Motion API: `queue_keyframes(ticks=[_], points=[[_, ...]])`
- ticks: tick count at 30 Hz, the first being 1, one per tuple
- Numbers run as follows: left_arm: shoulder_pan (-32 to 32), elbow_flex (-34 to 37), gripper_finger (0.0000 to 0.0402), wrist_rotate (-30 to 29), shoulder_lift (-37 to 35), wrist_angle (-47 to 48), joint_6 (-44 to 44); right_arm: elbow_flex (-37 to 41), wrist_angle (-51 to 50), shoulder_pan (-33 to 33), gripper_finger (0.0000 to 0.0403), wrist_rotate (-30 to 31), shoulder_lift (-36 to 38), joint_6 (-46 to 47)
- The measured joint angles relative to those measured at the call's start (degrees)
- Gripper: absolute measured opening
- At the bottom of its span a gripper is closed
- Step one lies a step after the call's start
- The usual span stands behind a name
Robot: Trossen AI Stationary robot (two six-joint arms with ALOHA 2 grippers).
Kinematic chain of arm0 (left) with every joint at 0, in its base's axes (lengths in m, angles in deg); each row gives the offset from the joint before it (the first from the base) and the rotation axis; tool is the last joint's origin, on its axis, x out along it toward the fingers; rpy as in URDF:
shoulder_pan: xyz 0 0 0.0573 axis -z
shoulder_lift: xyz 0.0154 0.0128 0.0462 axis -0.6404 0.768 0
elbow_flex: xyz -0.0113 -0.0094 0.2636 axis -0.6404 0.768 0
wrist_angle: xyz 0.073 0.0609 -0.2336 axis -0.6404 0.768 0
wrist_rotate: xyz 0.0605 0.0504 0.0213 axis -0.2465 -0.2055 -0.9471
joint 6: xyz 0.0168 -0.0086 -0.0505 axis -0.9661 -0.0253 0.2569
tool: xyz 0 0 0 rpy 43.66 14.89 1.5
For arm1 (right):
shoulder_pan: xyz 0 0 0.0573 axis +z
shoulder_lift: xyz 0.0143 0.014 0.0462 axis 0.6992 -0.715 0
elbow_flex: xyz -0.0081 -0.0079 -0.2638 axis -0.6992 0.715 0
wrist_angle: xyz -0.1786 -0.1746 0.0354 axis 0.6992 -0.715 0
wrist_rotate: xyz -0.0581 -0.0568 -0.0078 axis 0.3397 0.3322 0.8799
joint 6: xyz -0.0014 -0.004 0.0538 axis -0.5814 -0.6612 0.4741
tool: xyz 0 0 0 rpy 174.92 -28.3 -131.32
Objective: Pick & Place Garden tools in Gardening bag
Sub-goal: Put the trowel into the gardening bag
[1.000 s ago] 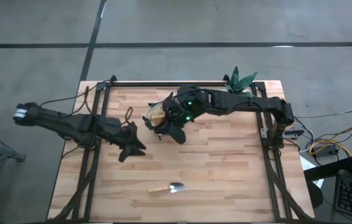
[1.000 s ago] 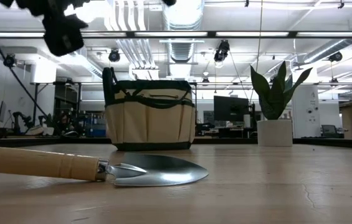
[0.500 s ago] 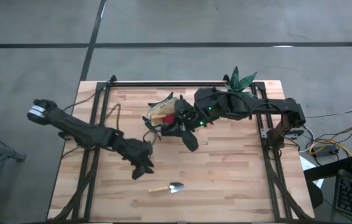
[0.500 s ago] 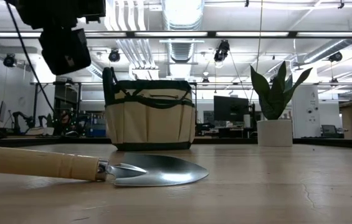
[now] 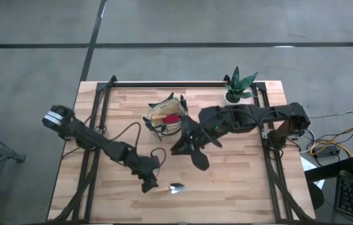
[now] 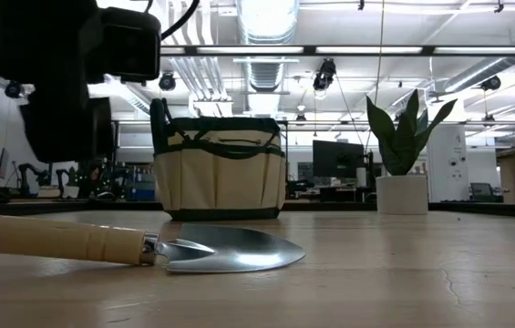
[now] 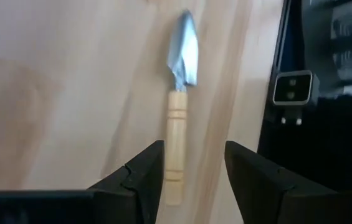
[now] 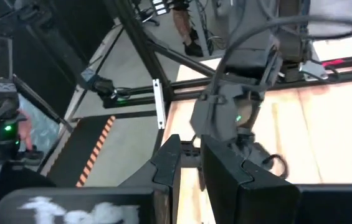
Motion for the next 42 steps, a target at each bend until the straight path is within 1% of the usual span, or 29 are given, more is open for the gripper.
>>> queue_keyframes(ticks=[6,10,14,17,21,25,31,35,37,42], points=[[2.04,-4.25,0.0172,-1.02,4.69,-0.14,-0.37,0.25,-0.76,2.88,0.0057,3.87,0.02,-1.02],[2.84,-7.63,0.0172,-3.74,8.92,1.53,-4.79,0.28,-0.84,3.72,0.0057,4.02,0.02,-1.17],[3.14,-9.96,0.0172,-6.00,12.59,3.11,-5.69,0.28,-0.83,4.25,0.0057,4.02,0.02,-1.08],[3.14,-11.13,0.0172,-6.33,14.95,3.39,-5.73,0.28,-0.81,4.72,0.0057,4.01,0.02,-0.98],[3.23,-11.65,0.0172,-6.41,17.56,3.33,-6.14,0.28,-0.81,5.05,0.0057,4.01,0.02,-0.98],[3.21,-11.61,0.0172,-6.33,18.53,2.71,-6.40,0.28,-0.84,5.01,0.0057,4.03,0.02,-0.96],[2.97,-11.31,0.0169,-6.60,18.79,2.89,-7.10,0.28,-1.21,4.98,0.0057,7.03,0.02,-0.96],[2.59,-11.27,0.0143,-6.58,18.81,3.19,-6.96,0.31,-1.86,4.94,0.0057,7.41,0.02,-0.94],[2.45,-11.23,0.0123,-6.71,18.83,3.39,-6.86,0.31,-2.69,4.94,0.0057,8.50,0.02,-0.56],[2.07,-11.17,0.0072,-6.76,18.85,3.50,-5.79,0.33,-3.19,4.40,0.0057,8.76,0.94,0.96]])
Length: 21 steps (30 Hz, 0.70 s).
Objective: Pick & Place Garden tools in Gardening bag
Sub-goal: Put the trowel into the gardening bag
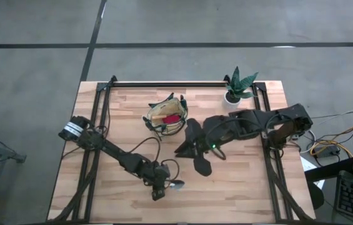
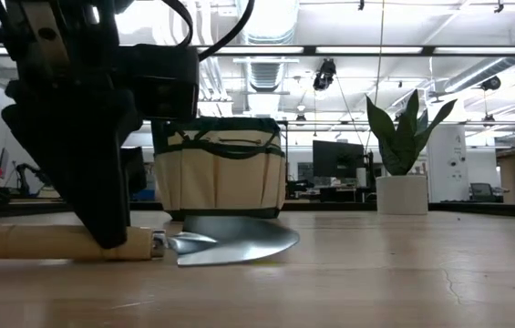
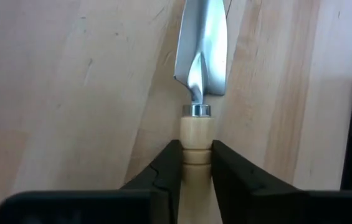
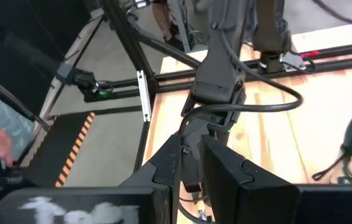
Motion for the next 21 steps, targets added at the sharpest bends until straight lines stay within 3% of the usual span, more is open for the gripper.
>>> queue_keyframes(ticks=[12,17,21], points=[[-1.68,0.44,0.0070,-2.15,-2.21,-0.06,1.01,-0.04,-5.84,-0.47,0.0057,6.00,3.30,0.59],[-2.93,0.39,0.0069,-6.86,-8.28,0.49,1.06,-0.02,-10.13,-0.61,0.0057,12.15,3.30,1.81],[-4.81,0.38,0.0069,-10.19,-14.98,0.59,0.71,-0.22,-7.48,-1.80,0.0057,12.78,3.68,1.65]])
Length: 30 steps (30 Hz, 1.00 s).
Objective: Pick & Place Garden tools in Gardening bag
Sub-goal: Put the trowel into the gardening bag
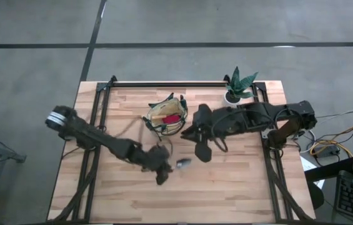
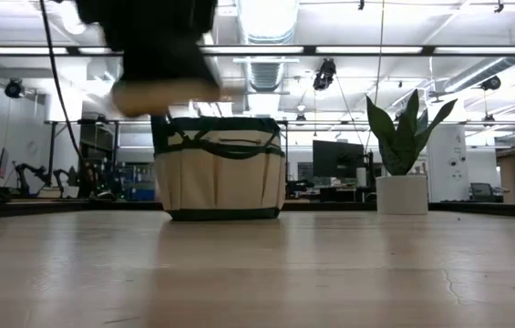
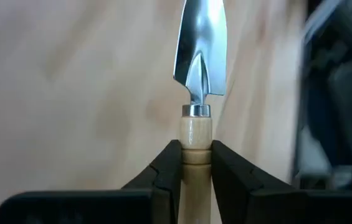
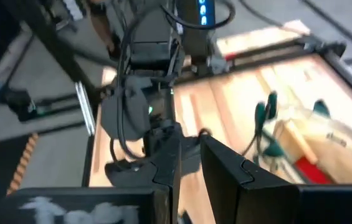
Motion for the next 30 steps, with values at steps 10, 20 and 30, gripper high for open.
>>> queue_keyframes(ticks=[10,20,30], points=[[-9.86,-0.11,0.0069,-8.57,-19.06,1.84,-3.86,-0.06,1.86,-9.62,0.0057,0.44,1.27,-0.38],[-17.81,-0.43,0.0069,-9.90,-29.49,1.53,-20.59,-0.02,3.01,-18.64,0.0057,-4.05,0.87,14.46],[-18.31,-0.32,0.0069,-9.88,-30.42,0.22,-28.15,0.25,3.72,-19.87,0.0057,-6.27,0.63,17.47]])
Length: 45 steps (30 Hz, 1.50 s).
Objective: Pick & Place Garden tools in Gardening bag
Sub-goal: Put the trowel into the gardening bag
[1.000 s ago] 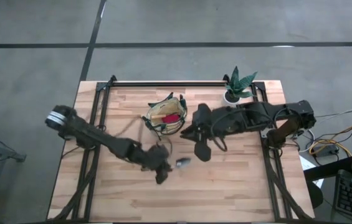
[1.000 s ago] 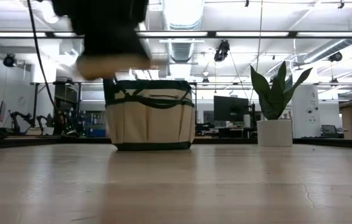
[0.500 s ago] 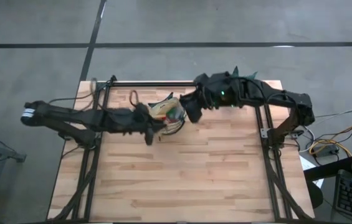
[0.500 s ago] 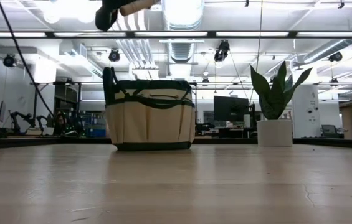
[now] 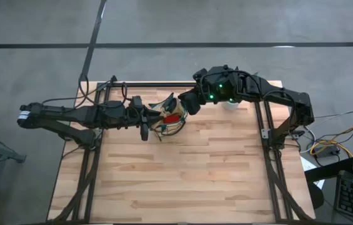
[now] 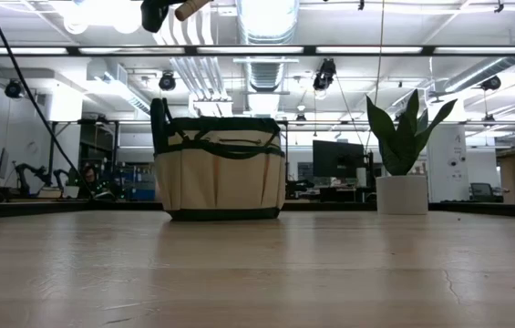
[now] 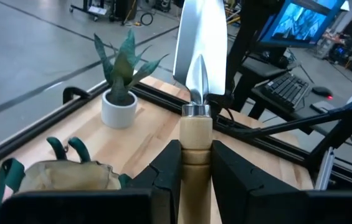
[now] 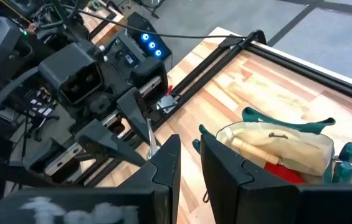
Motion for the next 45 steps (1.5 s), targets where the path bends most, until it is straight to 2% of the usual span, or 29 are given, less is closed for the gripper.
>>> queue_keyframes(ticks=[4,10,18,22,25,28,31,35,37,40,45], points=[[-0.36,-0.06,0.0069,0.01,-0.02,-0.34,-1.59,0.04,-2.19,0.09,0.0057,0.00,0.00,1.74],[-1.01,-0.06,0.0069,0.25,0.00,-1.41,2.34,0.79,-7.37,0.07,0.0057,0.06,0.02,2.84],[-1.56,-0.05,0.0069,0.72,-0.19,-1.42,1.88,4.86,-7.02,0.07,0.0057,0.13,0.02,1.21],[-3.48,-0.41,0.0069,1.99,-0.26,-1.43,5.10,7.28,-6.03,0.06,0.0057,0.48,0.03,-2.44],[-5.25,-0.41,0.0069,6.58,-0.37,-1.41,8.74,8.90,-5.33,-0.30,0.0057,1.06,0.00,-7.85],[-7.01,-0.06,0.0069,10.24,-0.42,-0.88,12.61,10.78,-4.28,-1.32,0.0057,4.77,0.05,-11.82],[-9.23,-0.01,0.0069,11.27,-0.43,-0.37,15.43,13.17,-2.12,-3.65,0.0057,7.91,0.04,-15.38],[-12.74,-0.03,0.0069,11.28,-0.48,0.81,18.15,16.24,3.24,-7.57,0.0057,8.13,-0.23,-22.52],[-14.66,0.01,0.0069,11.36,-0.48,1.27,19.92,17.83,5.66,-9.54,0.0057,7.64,-0.39,-24.54],[-17.66,0.01,0.0069,11.41,-0.30,2.38,24.64,19.44,9.99,-11.98,0.0057,3.50,-0.48,-27.75],[-20.69,0.14,0.0069,16.07,0.13,3.09,28.00,19.93,14.37,-13.25,0.0057,0.43,-0.37,-43.81]])
